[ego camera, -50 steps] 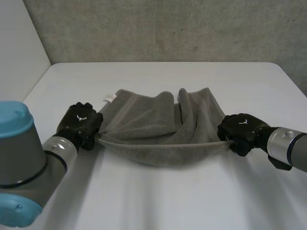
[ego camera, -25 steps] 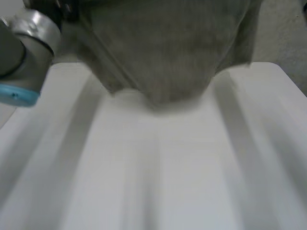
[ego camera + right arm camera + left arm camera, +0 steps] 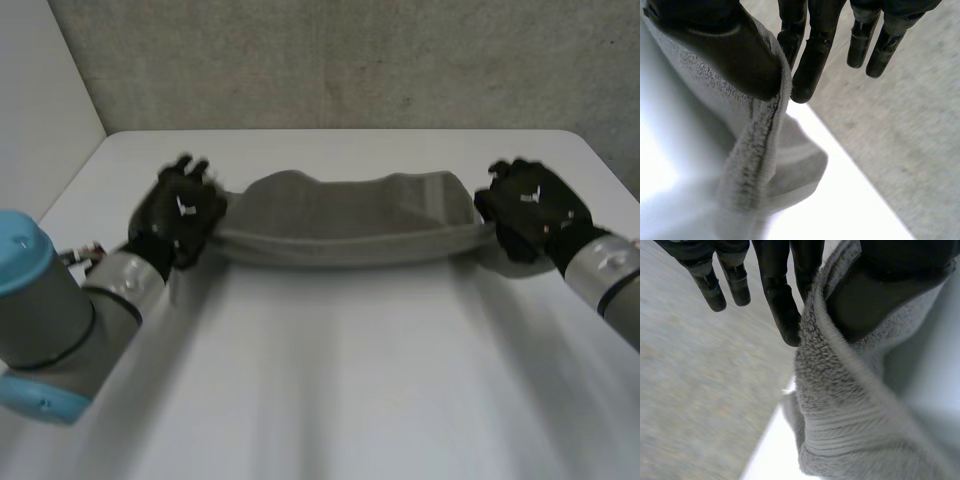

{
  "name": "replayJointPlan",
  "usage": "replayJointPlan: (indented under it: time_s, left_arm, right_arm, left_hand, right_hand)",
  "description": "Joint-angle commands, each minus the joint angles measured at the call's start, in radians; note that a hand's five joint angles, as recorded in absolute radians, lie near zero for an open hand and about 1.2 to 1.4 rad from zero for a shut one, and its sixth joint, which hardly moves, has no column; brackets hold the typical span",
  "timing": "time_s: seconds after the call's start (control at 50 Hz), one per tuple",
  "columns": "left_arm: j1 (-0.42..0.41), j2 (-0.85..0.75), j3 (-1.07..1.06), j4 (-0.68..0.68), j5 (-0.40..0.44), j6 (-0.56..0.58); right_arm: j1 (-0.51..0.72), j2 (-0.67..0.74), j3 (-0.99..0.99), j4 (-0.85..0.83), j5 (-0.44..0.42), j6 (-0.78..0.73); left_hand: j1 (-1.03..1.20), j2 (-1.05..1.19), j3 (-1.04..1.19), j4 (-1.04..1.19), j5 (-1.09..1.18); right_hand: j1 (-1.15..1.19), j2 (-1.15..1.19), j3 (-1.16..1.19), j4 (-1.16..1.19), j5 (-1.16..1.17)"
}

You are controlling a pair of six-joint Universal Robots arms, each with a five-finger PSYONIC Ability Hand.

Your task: Fold the towel.

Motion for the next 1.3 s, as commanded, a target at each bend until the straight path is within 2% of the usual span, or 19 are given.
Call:
replayJointPlan:
  time_s: [0.02, 0.16, 0.26, 0.28, 0.3, 0.34, 0.38, 0.56, 0.8, 0.82, 0.84, 0.86, 0.88, 0.9, 0.92, 1.12, 1.16, 1.3]
  left_arm:
    - [0.001, -0.047, -0.043, -0.002, -0.013, 0.013]
    - [0.006, -0.068, -0.043, 0.006, -0.015, -0.006]
    - [0.007, -0.135, -0.037, 0.071, -0.038, -0.016]
    - [0.007, -0.157, -0.036, 0.096, -0.053, -0.015]
    - [0.007, -0.157, -0.036, 0.096, -0.053, -0.015]
    - [0.007, -0.186, -0.025, 0.117, -0.085, -0.013]
    - [0.007, -0.195, -0.02, 0.121, -0.099, -0.013]
    - [0.024, -0.211, -0.016, 0.125, -0.13, -0.01]
    - [0.053, -0.185, -0.025, 0.11, -0.165, -0.01]
    - [0.055, -0.177, -0.028, 0.108, -0.17, -0.012]
    - [0.057, -0.165, -0.036, 0.102, -0.171, -0.01]
    - [0.057, -0.165, -0.036, 0.102, -0.171, -0.01]
    - [0.057, -0.145, -0.045, 0.092, -0.17, -0.012]
    - [0.057, -0.145, -0.045, 0.091, -0.17, -0.012]
    - [0.055, -0.121, -0.049, 0.078, -0.168, -0.013]
    - [0.055, 0.125, -0.039, -0.057, -0.162, -0.032]
    - [0.05, 0.207, -0.019, -0.123, -0.145, -0.056]
    - [0.058, 0.352, 0.027, -0.27, -0.085, -0.073]
  right_arm:
    - [-0.023, -0.004, 0.074, -0.029, -0.007, -0.009]
    - [-0.022, -0.006, 0.075, -0.03, -0.01, 0.022]
    - [-0.022, -0.003, 0.072, -0.03, -0.01, 0.048]
    - [-0.022, 0.0, 0.072, -0.029, -0.01, 0.052]
    - [-0.022, 0.0, 0.072, -0.029, -0.01, 0.052]
    - [-0.025, 0.005, 0.072, -0.03, -0.01, 0.052]
    - [-0.026, 0.006, 0.071, -0.03, -0.01, 0.052]
    - [-0.068, 0.008, 0.069, -0.024, -0.007, 0.054]
    - [-0.132, -0.001, 0.059, -0.016, -0.006, 0.054]
    - [-0.141, -0.003, 0.059, -0.015, -0.006, 0.054]
    - [-0.144, -0.006, 0.059, -0.009, -0.006, 0.057]
    - [-0.144, -0.006, 0.059, -0.009, -0.006, 0.057]
    - [-0.146, -0.007, 0.057, 0.004, -0.006, 0.057]
    - [-0.146, -0.01, 0.054, 0.017, -0.006, 0.057]
    - [-0.146, -0.01, 0.054, 0.017, -0.006, 0.057]
    - [-0.147, -0.112, -0.024, 0.156, -0.047, 0.057]
    - [-0.147, -0.157, -0.056, 0.212, -0.075, 0.057]
    - [-0.151, -0.248, -0.116, 0.329, -0.112, 0.049]
  left_hand:
    - [0.099, 0.068, -0.042, -0.056, 0.051]
    - [0.099, 0.068, -0.042, -0.056, 0.051]
    - [0.079, 0.048, -0.042, -0.056, 0.031]
    - [-0.064, -0.094, -0.042, -0.056, -0.111]
    - [-0.065, -0.096, -0.042, -0.056, -0.113]
    - [-0.515, -0.546, -0.042, -0.056, -0.562]
    - [-0.607, -0.638, -0.042, -0.056, -0.655]
    - [-0.626, -0.656, -0.042, -0.056, -0.673]
    - [-0.605, -0.636, -0.042, -0.056, -0.653]
    - [-0.565, -0.595, -0.042, -0.056, -0.612]
    - [-0.378, -0.409, -0.042, -0.056, -0.426]
    - [-0.376, -0.407, -0.042, -0.056, -0.424]
    - [-0.031, -0.061, -0.042, -0.056, -0.078]
    - [-0.027, -0.058, -0.042, -0.056, -0.074]
    - [0.098, 0.067, -0.042, -0.056, 0.05]
    - [0.099, 0.068, -0.042, -0.056, 0.051]
    - [0.099, 0.068, -0.042, -0.056, 0.051]
    - [0.099, 0.068, -0.042, -0.056, 0.051]
  right_hand:
    - [0.083, 0.085, -0.051, -0.078, 0.068]
    - [0.083, 0.085, -0.051, -0.078, 0.068]
    - [0.083, 0.085, -0.051, -0.078, 0.068]
    - [0.083, 0.085, -0.051, -0.078, 0.068]
    - [0.083, 0.085, -0.051, -0.078, 0.068]
    - [0.083, 0.085, -0.051, -0.078, 0.068]
    - [0.083, 0.085, -0.051, -0.078, 0.068]
    - [0.083, 0.085, -0.051, -0.078, 0.068]
    - [0.083, 0.085, -0.051, -0.078, 0.068]
    - [0.083, 0.085, -0.051, -0.078, 0.068]
    - [0.083, 0.085, -0.051, -0.078, 0.068]
    - [0.083, 0.085, -0.051, -0.078, 0.068]
    - [0.083, 0.085, -0.051, -0.078, 0.068]
    - [0.083, 0.085, -0.051, -0.078, 0.068]
    - [0.083, 0.085, -0.051, -0.078, 0.068]
    - [0.083, 0.085, -0.051, -0.078, 0.068]
    - [0.083, 0.085, -0.051, -0.078, 0.068]
    - [0.083, 0.085, -0.051, -0.078, 0.068]
